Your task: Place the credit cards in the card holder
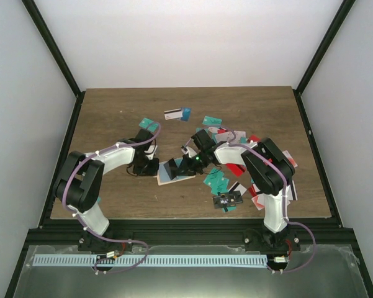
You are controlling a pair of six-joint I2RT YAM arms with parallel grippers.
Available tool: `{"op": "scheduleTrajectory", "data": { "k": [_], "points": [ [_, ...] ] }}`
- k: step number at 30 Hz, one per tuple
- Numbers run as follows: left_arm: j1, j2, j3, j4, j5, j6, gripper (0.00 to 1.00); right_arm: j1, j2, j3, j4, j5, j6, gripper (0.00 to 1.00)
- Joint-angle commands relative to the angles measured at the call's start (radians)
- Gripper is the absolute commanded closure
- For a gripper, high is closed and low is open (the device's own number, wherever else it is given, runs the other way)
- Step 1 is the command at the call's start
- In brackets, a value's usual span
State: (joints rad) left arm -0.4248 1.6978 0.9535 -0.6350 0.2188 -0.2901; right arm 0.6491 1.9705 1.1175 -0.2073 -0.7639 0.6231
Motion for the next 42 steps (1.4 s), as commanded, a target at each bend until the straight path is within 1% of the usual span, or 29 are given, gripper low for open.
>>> {"op": "scheduleTrajectory", "data": {
  "k": [1,6,11,14,17,19,23,32,35,39,42],
  "points": [
    [0.001,-0.017,-0.036,0.003,0.050,-0.002,0.85,-0.005,0.015,-0.041,0.091,-0.004,0.046,0.99],
    [0.000,-0.032,-0.069,0.018,0.085,-0.025,0.86,0.005,0.010,-0.078,0.147,0.001,0.088,0.99],
    [0.000,-0.041,-0.087,0.032,0.107,-0.045,0.86,0.037,0.025,-0.065,0.149,0.003,0.098,0.99],
    [0.000,-0.046,-0.085,0.031,0.100,-0.050,0.86,0.056,0.032,-0.048,0.123,0.003,0.089,0.98],
    [0.001,-0.051,-0.081,0.028,0.084,-0.051,0.86,0.068,0.027,-0.027,0.062,0.021,0.066,0.96],
    [0.001,-0.052,-0.077,0.024,0.072,-0.048,0.86,0.069,0.016,-0.015,0.022,0.038,0.047,0.92],
    [0.001,-0.051,-0.071,0.017,0.054,-0.043,0.86,0.069,-0.015,0.007,-0.060,0.080,0.011,0.77],
    [0.000,-0.051,-0.051,0.001,0.028,-0.032,0.87,0.068,-0.082,0.102,-0.254,0.122,-0.082,0.51],
    [0.000,-0.051,-0.047,-0.003,0.021,-0.024,0.87,0.069,-0.086,0.132,-0.325,0.153,-0.106,0.41],
    [0.000,-0.060,-0.050,-0.004,0.024,-0.018,0.87,0.069,-0.095,0.148,-0.357,0.201,-0.125,0.40],
    [0.000,-0.061,-0.055,-0.002,0.031,-0.013,0.87,0.070,-0.072,0.176,-0.349,0.204,-0.130,0.45]
  ]
}}
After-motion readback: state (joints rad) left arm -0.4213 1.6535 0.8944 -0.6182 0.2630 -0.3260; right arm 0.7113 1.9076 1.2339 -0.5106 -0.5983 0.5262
